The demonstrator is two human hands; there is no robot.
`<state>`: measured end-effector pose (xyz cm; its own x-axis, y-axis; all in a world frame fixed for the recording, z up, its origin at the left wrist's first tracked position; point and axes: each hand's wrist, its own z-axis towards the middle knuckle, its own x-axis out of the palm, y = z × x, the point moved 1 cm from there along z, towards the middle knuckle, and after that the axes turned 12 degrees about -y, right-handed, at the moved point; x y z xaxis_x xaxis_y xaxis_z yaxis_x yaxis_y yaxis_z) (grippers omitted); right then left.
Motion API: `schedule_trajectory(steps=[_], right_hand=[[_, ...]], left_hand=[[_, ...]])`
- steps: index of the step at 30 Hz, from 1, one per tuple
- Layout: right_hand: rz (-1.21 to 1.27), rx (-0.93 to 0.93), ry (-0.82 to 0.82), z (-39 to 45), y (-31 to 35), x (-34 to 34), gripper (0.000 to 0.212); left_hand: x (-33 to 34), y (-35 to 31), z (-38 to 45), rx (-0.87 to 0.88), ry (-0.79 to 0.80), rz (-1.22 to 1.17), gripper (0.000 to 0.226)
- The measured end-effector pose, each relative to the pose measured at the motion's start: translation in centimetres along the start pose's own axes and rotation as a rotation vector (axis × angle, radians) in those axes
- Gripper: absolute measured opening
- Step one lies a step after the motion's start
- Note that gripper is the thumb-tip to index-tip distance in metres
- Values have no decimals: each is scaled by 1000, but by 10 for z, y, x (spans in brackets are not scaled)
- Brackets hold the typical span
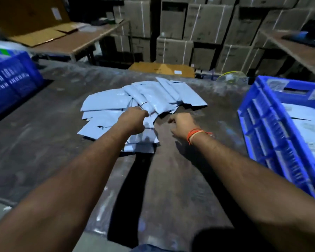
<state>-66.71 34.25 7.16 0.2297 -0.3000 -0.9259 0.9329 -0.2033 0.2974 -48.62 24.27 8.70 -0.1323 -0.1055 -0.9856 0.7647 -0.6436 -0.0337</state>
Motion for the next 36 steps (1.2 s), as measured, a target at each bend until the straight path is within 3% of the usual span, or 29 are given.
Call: schedule_trajectory(steps=[4,8,10,15,18,23,26,29,32,36], right_hand=[[-3,-34,36,23,32,49,48],[-131,-122,182,49,46,89,80],[-223,-179,214,54,44,100,85],[-368,-207,168,56,47,101,41],[-398,-150,76,51,44,94,35],[-13,-43,-142,32,24,66,13],[339,150,-321,5,4,41,8],[667,372,-360,-23,-17,23,6],[766,392,-424,-49,-34,3,14],[855,484,-548,-95,-55,-13,3]], left_hand=[[17,47,-4,-25,60,19,62],[28,78,-7,-19,110,94,59],[32,88,-6,-2,134,110,60],[40,101,-7,24,16,150,52],[41,102,-6,-13,-78,151,35],[26,94,-13,-97,-246,68,12],[14,89,-20,-146,-322,-135,11],[4,76,-31,-181,-394,-330,15],[-3,47,-46,-199,-458,-508,19],[-2,0,-71,-268,-498,-683,22]])
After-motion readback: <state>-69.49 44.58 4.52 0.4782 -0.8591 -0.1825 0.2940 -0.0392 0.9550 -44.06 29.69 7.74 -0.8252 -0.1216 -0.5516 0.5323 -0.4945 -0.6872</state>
